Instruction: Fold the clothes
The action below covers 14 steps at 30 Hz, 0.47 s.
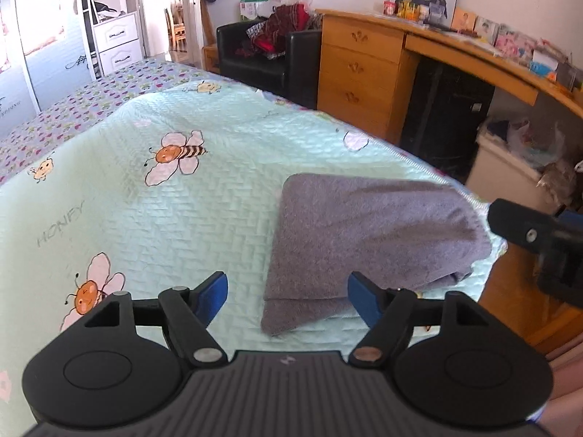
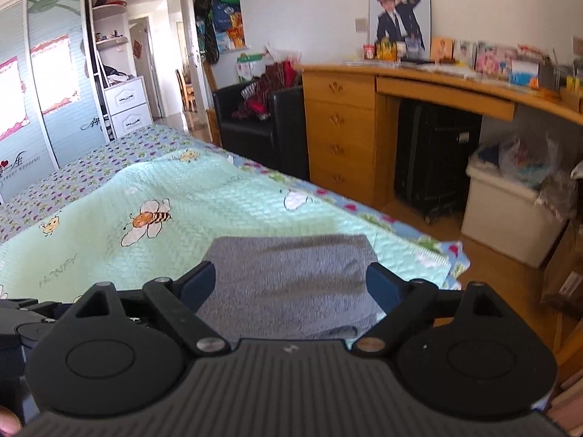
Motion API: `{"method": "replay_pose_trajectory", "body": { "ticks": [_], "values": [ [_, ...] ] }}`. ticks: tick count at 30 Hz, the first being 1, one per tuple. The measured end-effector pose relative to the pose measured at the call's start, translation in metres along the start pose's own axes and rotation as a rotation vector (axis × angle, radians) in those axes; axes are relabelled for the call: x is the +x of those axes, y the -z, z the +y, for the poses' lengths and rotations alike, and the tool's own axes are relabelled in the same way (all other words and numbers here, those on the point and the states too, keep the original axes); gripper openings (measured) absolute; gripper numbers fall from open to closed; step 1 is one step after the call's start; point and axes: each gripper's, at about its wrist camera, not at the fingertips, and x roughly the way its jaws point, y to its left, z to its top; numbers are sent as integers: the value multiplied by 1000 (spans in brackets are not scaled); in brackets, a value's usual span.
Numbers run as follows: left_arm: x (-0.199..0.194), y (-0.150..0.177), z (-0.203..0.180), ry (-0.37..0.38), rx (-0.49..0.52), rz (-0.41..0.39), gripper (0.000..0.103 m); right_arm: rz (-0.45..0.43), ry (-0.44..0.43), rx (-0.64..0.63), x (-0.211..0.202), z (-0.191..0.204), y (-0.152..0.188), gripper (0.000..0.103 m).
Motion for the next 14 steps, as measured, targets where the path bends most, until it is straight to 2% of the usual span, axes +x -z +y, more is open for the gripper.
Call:
{"method": "replay_pose_trajectory", "body": {
  "ticks": [1, 2, 4, 6, 7, 11, 14],
  "values": [
    [-2, 0, 2, 7, -8, -10, 82, -13, 5, -9, -2, 1, 0, 91],
    [-3, -1, 2, 2, -12, -16, 91, -31, 12, -14, -5, 2, 1, 92],
    [-8, 1, 0, -57, -5, -53, 103, -69, 28, -23, -11, 4, 3, 93],
    [-17, 5, -3, -120, 4, -127, 103, -119, 19, -5, -17, 1, 5, 93],
    [-20, 6, -3, -125, 0, -145, 103, -147, 8, 11, -19, -2, 6, 93],
    [-23, 1, 4, -114, -42, -140, 103, -177, -43, 70, -22, -12, 8, 90],
    [-23, -1, 6, -117, -42, -132, 103, -194, -35, 62, -27, -9, 9, 89]
  ]
}}
